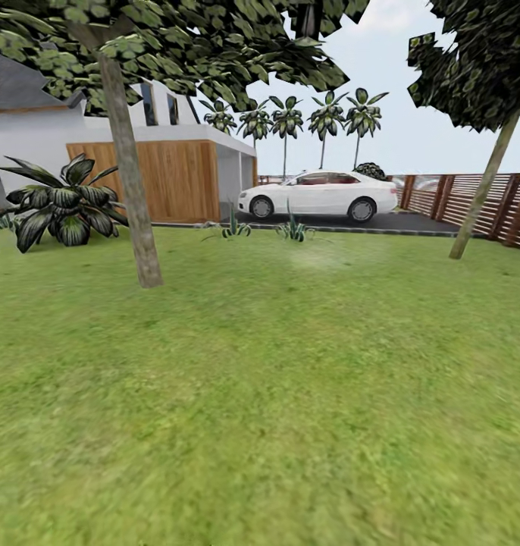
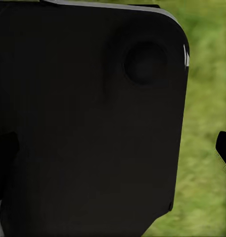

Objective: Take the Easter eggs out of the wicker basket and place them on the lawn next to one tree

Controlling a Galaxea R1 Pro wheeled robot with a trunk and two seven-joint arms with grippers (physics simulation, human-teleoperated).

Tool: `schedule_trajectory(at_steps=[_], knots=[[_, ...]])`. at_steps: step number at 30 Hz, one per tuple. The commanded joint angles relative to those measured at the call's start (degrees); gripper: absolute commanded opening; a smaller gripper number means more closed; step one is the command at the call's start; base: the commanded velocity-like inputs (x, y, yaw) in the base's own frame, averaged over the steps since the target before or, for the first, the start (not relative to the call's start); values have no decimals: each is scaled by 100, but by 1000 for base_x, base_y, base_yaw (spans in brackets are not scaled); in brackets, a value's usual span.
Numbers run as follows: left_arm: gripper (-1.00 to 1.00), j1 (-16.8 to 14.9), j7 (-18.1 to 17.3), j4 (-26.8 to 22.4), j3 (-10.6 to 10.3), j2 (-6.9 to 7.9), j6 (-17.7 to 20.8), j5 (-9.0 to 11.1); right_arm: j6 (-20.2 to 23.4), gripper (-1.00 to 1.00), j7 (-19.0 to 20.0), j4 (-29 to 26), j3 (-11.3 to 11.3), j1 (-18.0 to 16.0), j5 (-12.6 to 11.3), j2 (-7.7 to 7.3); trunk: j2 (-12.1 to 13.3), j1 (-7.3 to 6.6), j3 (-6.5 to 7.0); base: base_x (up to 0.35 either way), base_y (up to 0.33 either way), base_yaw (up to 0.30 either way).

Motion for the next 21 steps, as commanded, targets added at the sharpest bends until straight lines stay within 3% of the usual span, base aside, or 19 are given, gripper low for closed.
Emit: schedule_trajectory(at_steps=[1,17,21], knots=[[100,-5,-1,4,-1,-2,-19,0,-16,100,2,-1,2,0,1,0,-2,0,-5,0,0,261],[100,-3,-6,3,-49,3,-16,-20,-16,100,2,-1,2,0,2,0,-2,0,-5,0,0,262],[100,-6,-8,3,-69,-2,-12,-33,-21,100,-1,-1,-6,0,-6,-2,158,-88,67,0,0,262]])
